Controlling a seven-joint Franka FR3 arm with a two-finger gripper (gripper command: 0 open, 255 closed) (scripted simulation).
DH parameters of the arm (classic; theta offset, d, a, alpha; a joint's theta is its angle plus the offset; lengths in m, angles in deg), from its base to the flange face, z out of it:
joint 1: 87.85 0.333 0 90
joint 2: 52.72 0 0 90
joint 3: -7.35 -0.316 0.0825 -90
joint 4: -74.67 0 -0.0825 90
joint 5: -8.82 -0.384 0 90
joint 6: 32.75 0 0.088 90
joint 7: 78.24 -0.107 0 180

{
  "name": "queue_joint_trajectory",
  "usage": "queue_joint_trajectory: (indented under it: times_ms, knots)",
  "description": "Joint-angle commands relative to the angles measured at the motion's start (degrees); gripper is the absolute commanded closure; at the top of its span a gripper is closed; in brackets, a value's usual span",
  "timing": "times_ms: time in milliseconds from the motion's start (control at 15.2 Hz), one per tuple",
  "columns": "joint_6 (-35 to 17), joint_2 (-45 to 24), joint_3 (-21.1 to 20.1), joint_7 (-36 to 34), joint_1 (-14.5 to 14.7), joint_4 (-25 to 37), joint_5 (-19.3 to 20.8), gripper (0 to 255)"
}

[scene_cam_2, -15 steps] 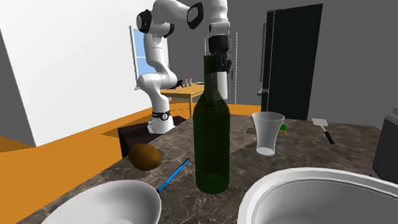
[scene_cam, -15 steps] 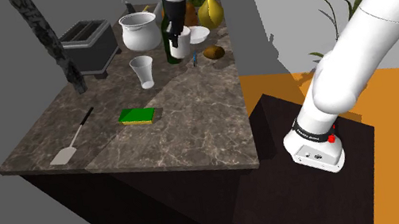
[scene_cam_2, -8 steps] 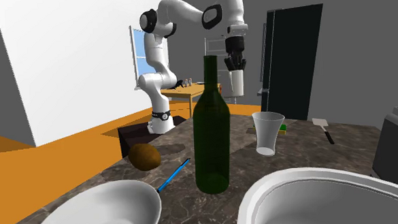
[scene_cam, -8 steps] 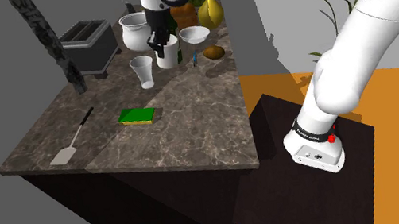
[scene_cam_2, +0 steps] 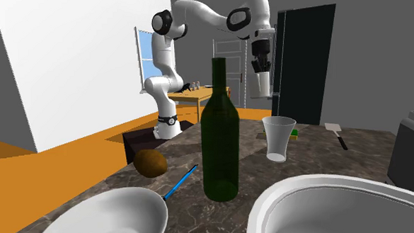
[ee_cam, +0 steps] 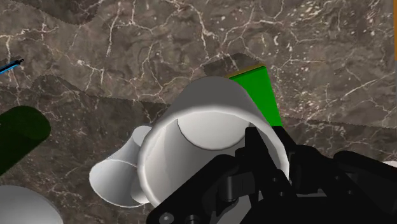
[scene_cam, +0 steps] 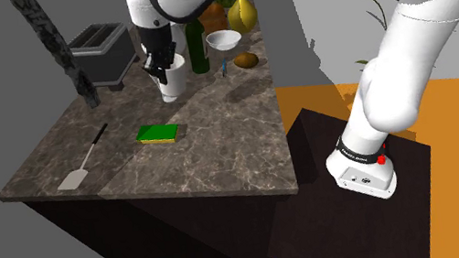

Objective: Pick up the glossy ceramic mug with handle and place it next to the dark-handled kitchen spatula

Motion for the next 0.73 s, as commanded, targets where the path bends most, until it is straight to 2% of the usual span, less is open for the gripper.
queue_joint_trajectory:
  times_ms: [0,660]
  knots:
    - [1.07,-2.61,-1.43,-3.20,1.45,3.28,1.08,255]
    - [8.02,-16.81,-6.01,-16.33,10.29,21.79,7.44,255]
